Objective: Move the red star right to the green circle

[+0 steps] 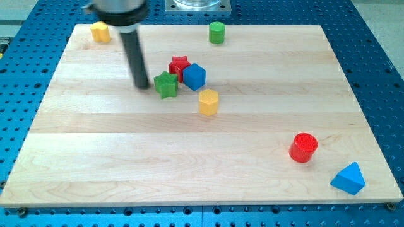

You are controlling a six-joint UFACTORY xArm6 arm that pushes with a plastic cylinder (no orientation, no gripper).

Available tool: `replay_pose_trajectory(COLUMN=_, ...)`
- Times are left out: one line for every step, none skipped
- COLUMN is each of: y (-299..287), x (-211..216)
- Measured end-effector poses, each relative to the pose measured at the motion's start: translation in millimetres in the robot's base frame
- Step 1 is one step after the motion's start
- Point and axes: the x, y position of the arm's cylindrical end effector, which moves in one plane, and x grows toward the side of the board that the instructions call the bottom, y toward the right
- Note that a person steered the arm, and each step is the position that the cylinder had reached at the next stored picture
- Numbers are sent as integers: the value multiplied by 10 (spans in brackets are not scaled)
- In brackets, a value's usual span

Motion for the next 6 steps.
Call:
replay_pose_trajectory(y=649, x=-352)
replay_pose_trajectory(y=1155, x=-638)
replay_pose_trajectory(y=784, x=-699)
replay_pose_trajectory(y=1097, x=-855)
replay_pose_trajectory(y=2017, x=-901)
replay_pose_trajectory(y=2109, x=-924)
